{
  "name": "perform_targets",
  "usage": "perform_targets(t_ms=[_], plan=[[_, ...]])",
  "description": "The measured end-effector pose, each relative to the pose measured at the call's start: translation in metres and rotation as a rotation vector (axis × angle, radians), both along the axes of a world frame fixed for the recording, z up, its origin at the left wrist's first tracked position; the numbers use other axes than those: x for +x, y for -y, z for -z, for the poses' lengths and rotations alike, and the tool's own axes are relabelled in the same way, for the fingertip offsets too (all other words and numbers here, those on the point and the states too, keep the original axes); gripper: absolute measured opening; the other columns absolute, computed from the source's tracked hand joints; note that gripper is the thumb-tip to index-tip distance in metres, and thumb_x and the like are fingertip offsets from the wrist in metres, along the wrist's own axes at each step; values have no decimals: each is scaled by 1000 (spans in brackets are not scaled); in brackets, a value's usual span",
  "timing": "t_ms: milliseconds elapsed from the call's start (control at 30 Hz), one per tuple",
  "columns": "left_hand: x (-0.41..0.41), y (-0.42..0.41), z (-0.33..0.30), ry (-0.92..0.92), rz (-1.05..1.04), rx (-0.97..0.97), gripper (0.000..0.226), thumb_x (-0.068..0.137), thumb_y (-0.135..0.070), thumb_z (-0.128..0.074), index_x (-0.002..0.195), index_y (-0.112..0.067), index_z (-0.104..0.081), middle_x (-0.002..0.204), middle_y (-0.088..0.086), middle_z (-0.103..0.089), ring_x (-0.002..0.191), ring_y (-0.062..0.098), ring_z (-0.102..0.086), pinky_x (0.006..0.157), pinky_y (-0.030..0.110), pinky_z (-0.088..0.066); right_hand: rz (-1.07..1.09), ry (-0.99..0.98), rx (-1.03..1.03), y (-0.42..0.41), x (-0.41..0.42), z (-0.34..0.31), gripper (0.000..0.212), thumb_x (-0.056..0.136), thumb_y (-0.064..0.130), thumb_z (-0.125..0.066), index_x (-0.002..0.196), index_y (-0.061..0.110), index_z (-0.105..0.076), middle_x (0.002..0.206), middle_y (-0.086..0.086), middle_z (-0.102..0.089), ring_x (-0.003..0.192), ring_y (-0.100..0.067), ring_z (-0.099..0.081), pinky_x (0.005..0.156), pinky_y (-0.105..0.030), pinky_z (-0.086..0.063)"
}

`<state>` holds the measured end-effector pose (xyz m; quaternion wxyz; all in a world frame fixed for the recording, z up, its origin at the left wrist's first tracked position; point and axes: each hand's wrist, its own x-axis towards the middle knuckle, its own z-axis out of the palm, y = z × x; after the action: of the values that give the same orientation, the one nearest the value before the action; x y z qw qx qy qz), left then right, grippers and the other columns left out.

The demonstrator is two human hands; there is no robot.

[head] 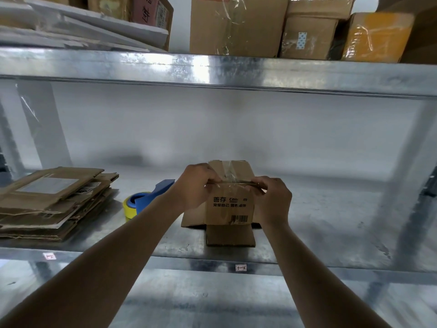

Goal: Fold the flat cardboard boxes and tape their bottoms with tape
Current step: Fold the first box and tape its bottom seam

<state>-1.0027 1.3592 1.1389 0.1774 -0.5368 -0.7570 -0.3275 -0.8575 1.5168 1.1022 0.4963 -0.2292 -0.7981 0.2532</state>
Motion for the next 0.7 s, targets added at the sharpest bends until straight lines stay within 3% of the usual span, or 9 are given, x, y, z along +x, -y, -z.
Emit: perform_targets(t_ms=[67, 133, 267, 367, 433, 500, 567, 633, 700], plan=[[3, -2, -6, 1, -10, -27, 25, 92, 2, -69, 106, -13, -81, 106, 4, -73, 99, 18, -68, 91, 29, -54, 2, 9, -78, 2, 0, -2, 26, 89, 16, -82, 115, 16, -77, 111, -1, -74, 93, -9, -65, 78, -8, -46], [2, -3, -5, 39, -21, -24, 25, 91, 4, -70, 106, -13, -81, 106, 3, -73, 100, 18, -67, 93, 32, -55, 28, 34, -107, 4, 0, -3, 27, 92, 18, -79, 119, 18, -76, 114, 1, -73, 93, -6, -62, 71, -2, -36], [-10, 4, 6, 88, -4, 76, 29, 85, 6, -77, 105, -14, -82, 105, -1, -75, 99, 13, -70, 94, 23, -55, 49, 63, -81, 5, 3, -5, 26, 93, 22, -77, 119, 20, -77, 111, 3, -76, 88, -3, -57, 70, -4, -35], [-13, 5, 8, 58, -45, 64, 29, 87, 3, -78, 110, -15, -80, 109, -2, -76, 102, 12, -69, 91, 4, -43, 47, 120, -34, 4, 3, -8, 24, 96, 21, -74, 120, 19, -76, 109, 1, -75, 85, -7, -58, 70, -10, -41], [-15, 6, 8, 77, -33, 82, 29, 86, 5, -77, 110, -12, -81, 111, 0, -76, 104, 12, -70, 91, 0, -40, 48, 207, 60, 3, 2, -12, 24, 100, 21, -69, 123, 19, -75, 113, -2, -71, 87, -9, -58, 67, -7, -37], [-17, 7, 7, 100, -13, 104, 28, 85, 7, -77, 107, -9, -81, 112, 3, -76, 104, 13, -70, 90, -1, -41, 35, 276, 136, 2, 0, -15, 27, 102, 22, -64, 128, 22, -72, 133, -2, -62, 104, -13, -60, 77, -15, -47], [-18, 7, 7, 95, 11, 106, 26, 84, 8, -78, 104, -9, -82, 110, 4, -77, 102, 14, -71, 89, 2, -46, -39, 292, 200, 1, -1, -17, 30, 102, 22, -64, 131, 24, -71, 148, 0, -54, 126, -17, -57, 97, -34, -55], [-19, 6, 7, 56, 45, 108, 25, 83, 6, -80, 102, -9, -82, 107, 4, -77, 99, 15, -72, 90, 14, -54, -184, 280, 243, 3, -3, -16, 34, 99, 26, -69, 132, 25, -70, 144, 4, -61, 129, -16, -58, 102, -42, -55], [-21, 6, 8, 31, 63, 117, 25, 81, 5, -82, 101, -11, -83, 106, 4, -78, 97, 11, -73, 89, 19, -57, -237, 296, 271, 6, -5, -13, 36, 97, 29, -72, 132, 26, -70, 136, 7, -67, 123, -14, -63, 99, -40, -56]])
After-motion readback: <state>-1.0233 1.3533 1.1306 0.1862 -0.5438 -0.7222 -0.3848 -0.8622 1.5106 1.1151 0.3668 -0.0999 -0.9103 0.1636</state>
